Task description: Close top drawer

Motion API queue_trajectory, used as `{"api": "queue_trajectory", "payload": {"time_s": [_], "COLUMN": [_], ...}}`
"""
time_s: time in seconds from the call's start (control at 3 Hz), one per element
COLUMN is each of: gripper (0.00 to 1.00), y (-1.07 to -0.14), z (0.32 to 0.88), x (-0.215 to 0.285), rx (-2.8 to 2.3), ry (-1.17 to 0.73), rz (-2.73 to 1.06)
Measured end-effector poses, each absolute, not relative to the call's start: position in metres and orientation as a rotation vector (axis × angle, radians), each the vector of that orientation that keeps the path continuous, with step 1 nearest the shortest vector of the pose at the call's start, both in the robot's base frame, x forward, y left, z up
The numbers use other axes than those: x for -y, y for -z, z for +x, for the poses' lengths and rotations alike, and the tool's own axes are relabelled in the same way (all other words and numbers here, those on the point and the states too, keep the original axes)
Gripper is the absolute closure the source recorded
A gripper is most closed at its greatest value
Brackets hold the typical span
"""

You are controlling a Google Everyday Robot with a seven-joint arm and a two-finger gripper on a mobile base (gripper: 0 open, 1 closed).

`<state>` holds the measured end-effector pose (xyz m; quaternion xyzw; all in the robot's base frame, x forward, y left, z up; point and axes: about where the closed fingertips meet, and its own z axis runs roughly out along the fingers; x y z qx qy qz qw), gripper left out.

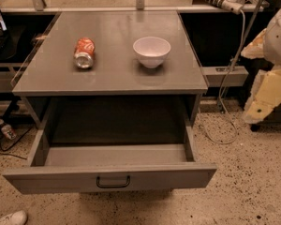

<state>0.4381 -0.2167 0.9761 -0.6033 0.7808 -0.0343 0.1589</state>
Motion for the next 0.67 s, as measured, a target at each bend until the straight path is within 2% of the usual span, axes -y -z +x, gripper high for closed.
{"api": "queue_trajectory", "payload": {"time_s": [0.67], "gripper": [0.65], "y": [-0.9763], "z": [0.4381], "x": [0.2166], "rx": [-2.232], "ry": [0.099], "rz": [-1.725]}}
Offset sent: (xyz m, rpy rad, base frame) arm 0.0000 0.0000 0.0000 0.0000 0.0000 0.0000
